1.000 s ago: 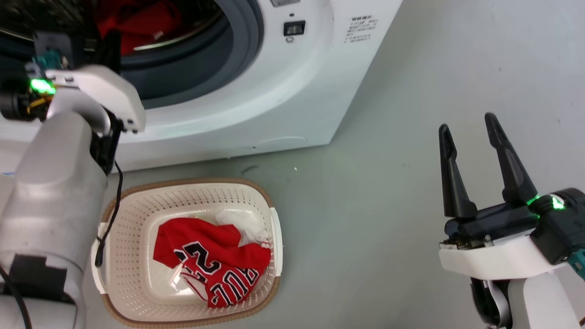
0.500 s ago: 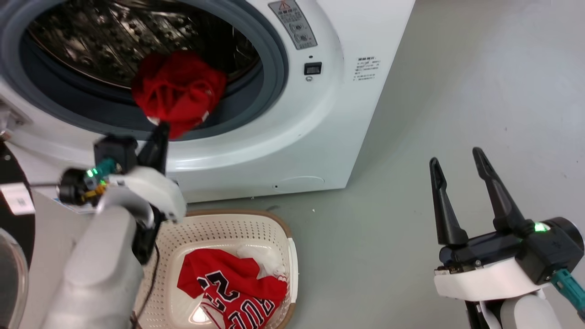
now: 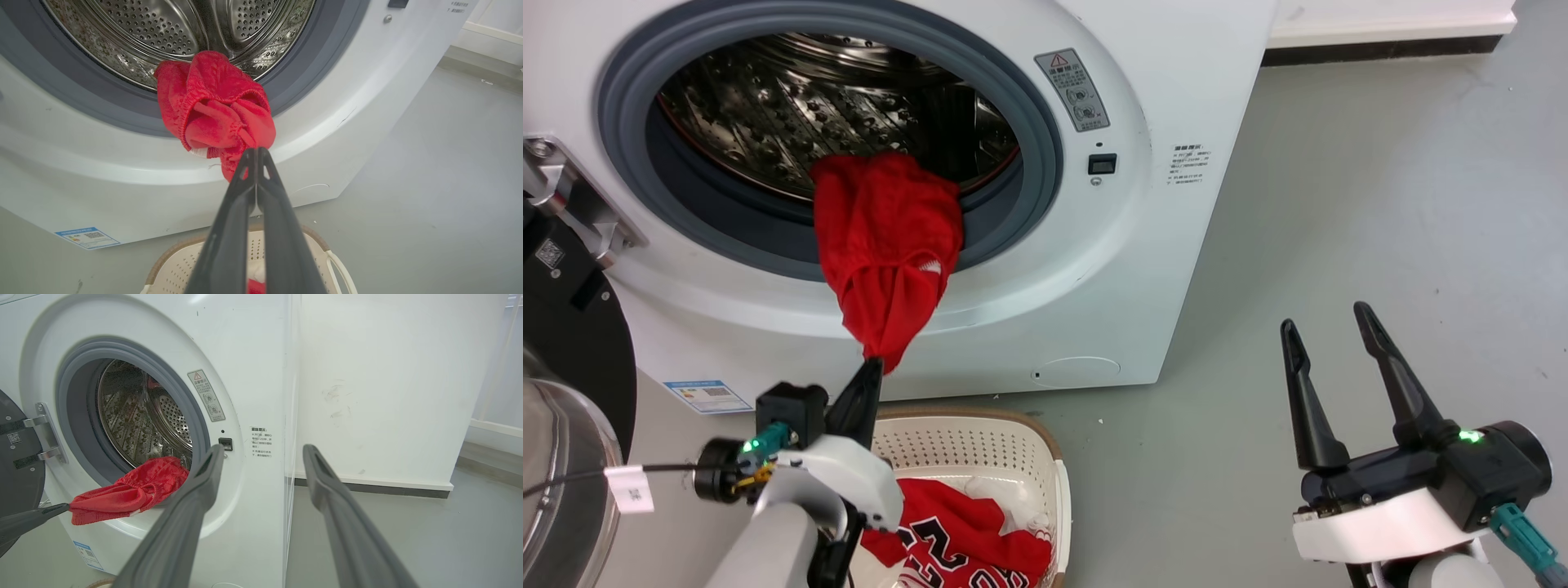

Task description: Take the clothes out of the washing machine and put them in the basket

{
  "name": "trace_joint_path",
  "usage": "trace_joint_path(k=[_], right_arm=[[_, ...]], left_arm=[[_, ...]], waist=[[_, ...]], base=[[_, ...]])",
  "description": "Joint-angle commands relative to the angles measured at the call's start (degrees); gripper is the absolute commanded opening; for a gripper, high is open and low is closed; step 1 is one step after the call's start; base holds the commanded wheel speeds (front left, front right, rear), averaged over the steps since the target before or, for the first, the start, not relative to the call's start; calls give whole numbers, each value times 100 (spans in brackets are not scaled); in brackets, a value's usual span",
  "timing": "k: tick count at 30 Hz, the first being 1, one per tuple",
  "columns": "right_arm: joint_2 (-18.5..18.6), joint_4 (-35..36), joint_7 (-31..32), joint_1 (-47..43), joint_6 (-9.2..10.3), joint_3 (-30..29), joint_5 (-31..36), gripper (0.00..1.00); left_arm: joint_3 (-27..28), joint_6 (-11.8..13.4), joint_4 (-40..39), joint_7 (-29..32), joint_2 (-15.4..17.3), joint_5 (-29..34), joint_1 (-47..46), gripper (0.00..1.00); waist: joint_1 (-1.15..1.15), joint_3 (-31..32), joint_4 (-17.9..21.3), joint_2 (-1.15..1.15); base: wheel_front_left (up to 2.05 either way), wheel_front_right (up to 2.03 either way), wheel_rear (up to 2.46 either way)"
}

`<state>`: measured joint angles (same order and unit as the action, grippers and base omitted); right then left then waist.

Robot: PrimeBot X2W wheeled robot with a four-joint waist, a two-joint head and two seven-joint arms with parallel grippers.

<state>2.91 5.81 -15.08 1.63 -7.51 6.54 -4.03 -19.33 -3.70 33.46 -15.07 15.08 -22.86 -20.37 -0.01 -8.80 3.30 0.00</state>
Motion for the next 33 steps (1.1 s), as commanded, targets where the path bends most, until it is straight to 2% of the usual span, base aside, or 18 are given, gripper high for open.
trace_joint_path(k=[1,12,21,33], right_arm=[[-6,-6,-13,-78,4,13,31,100],[-6,33,-13,40,4,37,43,100],[-7,60,-13,215,4,22,15,100],[-7,108,-13,360,4,-35,19,100]], left_arm=[[2,-8,12,-14,-27,7,75,0],[-164,-138,643,-14,-191,62,406,0],[78,-219,1438,-13,-471,-157,415,0],[14,-326,2284,-13,-750,12,324,0]], waist=[[1,28,-14,0],[1,-110,53,0],[1,-431,246,0],[1,-760,358,0]], base=[[0,0,0],[0,0,0],[0,0,0],[0,0,0]])
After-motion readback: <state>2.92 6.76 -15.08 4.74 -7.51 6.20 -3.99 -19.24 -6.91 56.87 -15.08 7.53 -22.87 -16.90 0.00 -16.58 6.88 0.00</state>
